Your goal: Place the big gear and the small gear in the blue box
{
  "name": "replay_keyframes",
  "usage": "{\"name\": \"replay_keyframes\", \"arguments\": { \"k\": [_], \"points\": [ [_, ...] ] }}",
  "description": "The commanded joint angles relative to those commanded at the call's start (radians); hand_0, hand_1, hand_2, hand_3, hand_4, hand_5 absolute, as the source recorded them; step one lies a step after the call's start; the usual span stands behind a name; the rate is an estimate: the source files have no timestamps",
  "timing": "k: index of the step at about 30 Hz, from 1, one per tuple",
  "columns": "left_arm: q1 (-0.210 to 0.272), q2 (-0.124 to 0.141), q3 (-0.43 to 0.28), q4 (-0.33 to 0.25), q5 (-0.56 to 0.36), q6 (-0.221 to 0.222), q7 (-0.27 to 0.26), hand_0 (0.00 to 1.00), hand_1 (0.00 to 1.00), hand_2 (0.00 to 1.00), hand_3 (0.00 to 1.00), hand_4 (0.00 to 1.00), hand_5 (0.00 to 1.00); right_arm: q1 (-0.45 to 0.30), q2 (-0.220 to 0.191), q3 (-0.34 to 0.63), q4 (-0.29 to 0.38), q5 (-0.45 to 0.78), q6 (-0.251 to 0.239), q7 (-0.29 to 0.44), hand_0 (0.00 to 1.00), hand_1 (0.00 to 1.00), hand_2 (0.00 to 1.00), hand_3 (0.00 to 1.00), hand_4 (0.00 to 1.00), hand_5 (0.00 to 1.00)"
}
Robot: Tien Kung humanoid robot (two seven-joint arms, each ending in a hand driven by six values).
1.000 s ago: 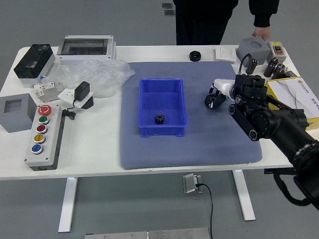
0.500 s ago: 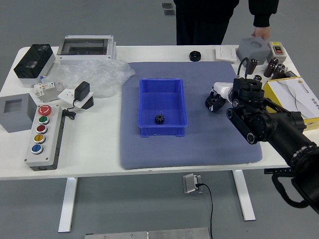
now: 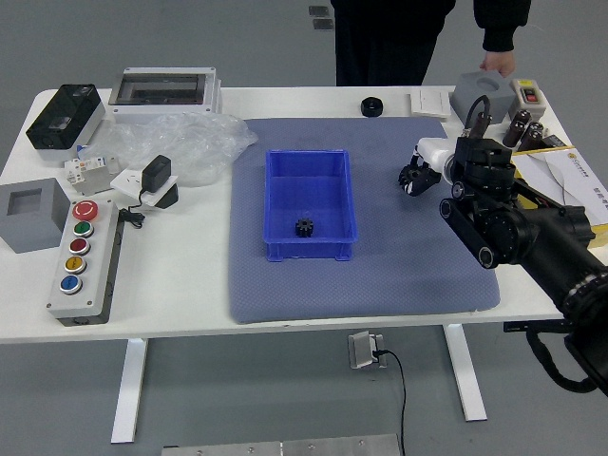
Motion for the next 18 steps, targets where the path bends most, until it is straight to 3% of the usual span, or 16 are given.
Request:
{"name": "replay_keyframes", "arguments": {
  "k": [7,12,18],
  "points": [
    [0.002,0.006,-0.007,0.0,0.0,0.001,0.0,0.821,0.829,0.826,0.807,0.535,0.12,-0.002,-0.052,-0.005,0.077,0.003,0.007,-0.01,0.539,0.444,0.497,0.571,0.591,0.207],
    [0.003,0.013,-0.014,0.0,-0.001,0.002,-0.001,0.821,0.829,0.826,0.808,0.535,0.121,-0.019,-0.109,-0.007,0.19,-0.008,0.018,-0.027,0.541,0.442,0.493,0.57,0.602,0.199],
    [0.005,0.016,-0.02,0.0,0.0,0.003,-0.001,0.821,0.828,0.826,0.808,0.536,0.119,-0.039,-0.143,-0.015,0.353,-0.012,0.032,-0.044,0.548,0.443,0.49,0.57,0.587,0.185]
  ]
}}
